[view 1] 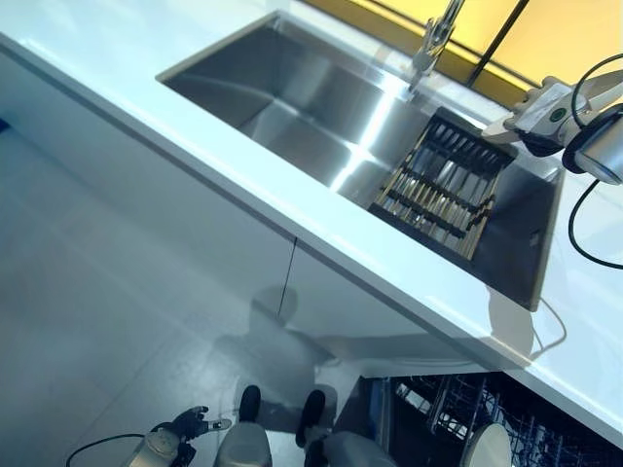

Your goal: Take plates into dishwasher

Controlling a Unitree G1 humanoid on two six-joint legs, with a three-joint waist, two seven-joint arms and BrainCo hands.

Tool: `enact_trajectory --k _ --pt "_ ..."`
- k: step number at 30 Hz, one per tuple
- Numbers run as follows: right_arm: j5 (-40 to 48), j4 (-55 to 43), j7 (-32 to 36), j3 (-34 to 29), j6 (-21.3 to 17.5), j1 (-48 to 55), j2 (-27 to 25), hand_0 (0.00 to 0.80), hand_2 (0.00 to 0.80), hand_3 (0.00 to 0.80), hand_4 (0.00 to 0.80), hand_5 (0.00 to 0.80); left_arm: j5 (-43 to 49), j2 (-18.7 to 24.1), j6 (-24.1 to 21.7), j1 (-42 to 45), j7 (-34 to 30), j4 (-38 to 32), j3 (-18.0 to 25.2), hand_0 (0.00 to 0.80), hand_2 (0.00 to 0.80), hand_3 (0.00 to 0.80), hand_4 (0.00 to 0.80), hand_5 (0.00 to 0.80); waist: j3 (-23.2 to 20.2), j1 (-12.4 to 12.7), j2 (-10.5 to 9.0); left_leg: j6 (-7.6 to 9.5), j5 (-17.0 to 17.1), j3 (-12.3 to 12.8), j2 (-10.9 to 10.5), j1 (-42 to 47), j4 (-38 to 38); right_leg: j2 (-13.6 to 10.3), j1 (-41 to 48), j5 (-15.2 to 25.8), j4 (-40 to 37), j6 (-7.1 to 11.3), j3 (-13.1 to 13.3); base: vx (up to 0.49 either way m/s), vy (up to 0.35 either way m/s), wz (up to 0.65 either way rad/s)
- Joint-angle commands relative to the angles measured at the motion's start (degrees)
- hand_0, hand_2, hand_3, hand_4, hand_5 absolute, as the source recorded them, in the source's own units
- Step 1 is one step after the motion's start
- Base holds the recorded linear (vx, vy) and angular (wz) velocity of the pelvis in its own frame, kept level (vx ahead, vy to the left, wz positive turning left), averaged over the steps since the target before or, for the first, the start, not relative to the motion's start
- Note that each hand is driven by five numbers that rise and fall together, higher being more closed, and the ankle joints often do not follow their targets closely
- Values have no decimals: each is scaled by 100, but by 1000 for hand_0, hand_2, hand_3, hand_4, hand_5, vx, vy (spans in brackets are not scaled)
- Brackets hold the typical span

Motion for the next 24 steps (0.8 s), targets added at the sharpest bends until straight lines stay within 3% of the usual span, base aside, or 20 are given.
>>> enact_trajectory --k 1,5,6,10,14,17,19,20,23,24 --pt "87 108 -358 -206 687 -254 -589 800 800 800 800 800 164 25 -150 206 1 233 -68 0 0 0 0 0 -385 -128 -46 448 -1047 520 -190 159 -15 56 366 -817 12 548 180 -78 175 -18" --pt "689 91 -613 -457 1004 -146 -728 800 800 800 800 800 170 -55 -152 178 26 366 -79 0 0 0 0 0 -572 -239 7 518 -1109 590 -232 255 -15 -5 362 -813 109 627 247 -96 211 -21" --pt "1342 82 -761 -622 1267 -94 -866 800 800 800 800 800 211 -89 -184 144 25 441 -73 0 0 0 0 0 -667 -333 65 579 -1136 611 -256 335 -15 -61 327 -818 264 687 300 -118 268 -22" --pt "2402 -81 -1057 -1371 1650 463 -1087 800 800 800 800 800 403 -101 -154 80 -23 486 -63 0 0 0 0 0 -749 -508 202 710 -1249 682 -290 490 98 -199 200 -769 613 848 438 -141 282 -30" --pt "3389 -747 -1358 -2278 1774 1159 -1161 800 800 800 800 800 713 -44 -117 76 -143 612 -17 0 0 0 0 0 -701 -667 260 698 -1235 831 -297 640 47 -237 53 -284 502 1109 510 -133 154 -32" --pt "3836 -1282 -1513 -2874 1841 1589 -995 800 800 800 800 800 851 48 -99 106 -163 747 49 0 0 0 0 0 -591 -726 280 661 -1217 1174 -241 765 -15 -242 -229 77 583 1274 289 -170 88 -85" --pt "4057 -1764 -1608 -3204 1806 1844 -929 800 800 800 800 800 817 63 -68 72 -140 902 124 0 0 0 0 0 -530 -801 355 690 -1229 1494 -199 832 -15 -325 -332 73 876 1297 -90 -152 103 -116" --pt "4060 -1903 -1613 -3320 1762 1960 -864 800 800 800 800 800 819 49 -35 50 -130 954 164 0 0 0 0 0 -531 -852 418 686 -1253 1539 -167 874 -15 -409 -318 34 1110 1345 -213 -104 84 -101" --pt "4027 -2295 -1527 -3596 1717 2216 -792 800 800 800 800 800 824 37 -16 -23 -102 1070 202 0 0 0 0 0 -597 -933 532 714 -1260 1797 -95 845 -15 -621 -200 -110 1465 1245 -450 -119 41 -72" --pt "3965 -2512 -1423 -3719 1694 2362 -786 800 800 800 800 800 788 20 -17 -75 -79 1126 201 0 0 0 0 0 -669 -1001 629 720 -1261 1962 -25 816 -15 -762 -58 -281 1701 1118 -538 -117 -1 -75"
